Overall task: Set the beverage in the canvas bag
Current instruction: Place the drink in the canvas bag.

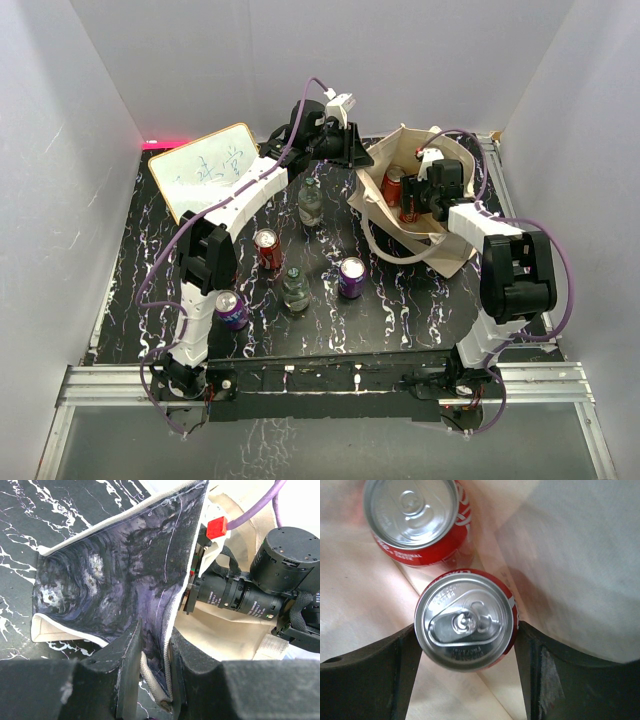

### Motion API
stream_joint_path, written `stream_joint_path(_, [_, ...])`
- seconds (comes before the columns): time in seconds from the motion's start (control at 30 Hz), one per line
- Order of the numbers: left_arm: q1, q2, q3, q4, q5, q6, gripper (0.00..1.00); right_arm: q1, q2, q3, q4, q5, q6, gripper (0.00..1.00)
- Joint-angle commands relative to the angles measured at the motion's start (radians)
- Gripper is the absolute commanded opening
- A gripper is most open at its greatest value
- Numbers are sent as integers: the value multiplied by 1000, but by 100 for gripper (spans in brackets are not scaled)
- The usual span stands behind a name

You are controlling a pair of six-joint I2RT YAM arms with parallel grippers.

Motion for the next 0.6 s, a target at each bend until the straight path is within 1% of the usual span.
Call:
stream_joint_path(0.0, [16,-29,63,42,32,-14,0,-53,62,7,-16,22,-7,75])
stream_joint_path(0.17, [16,-19,76,48,31,-23,0,-53,64,46,-51,0,-13,81])
stream_joint_path(0.47, [14,-16,71,54,32,-25,0,-53,48,81,-72,-22,-18,89])
stream_joint_path(0.57, [11,-9,77,60,29,-35,0,-53,36,87,-75,-23,-21,90])
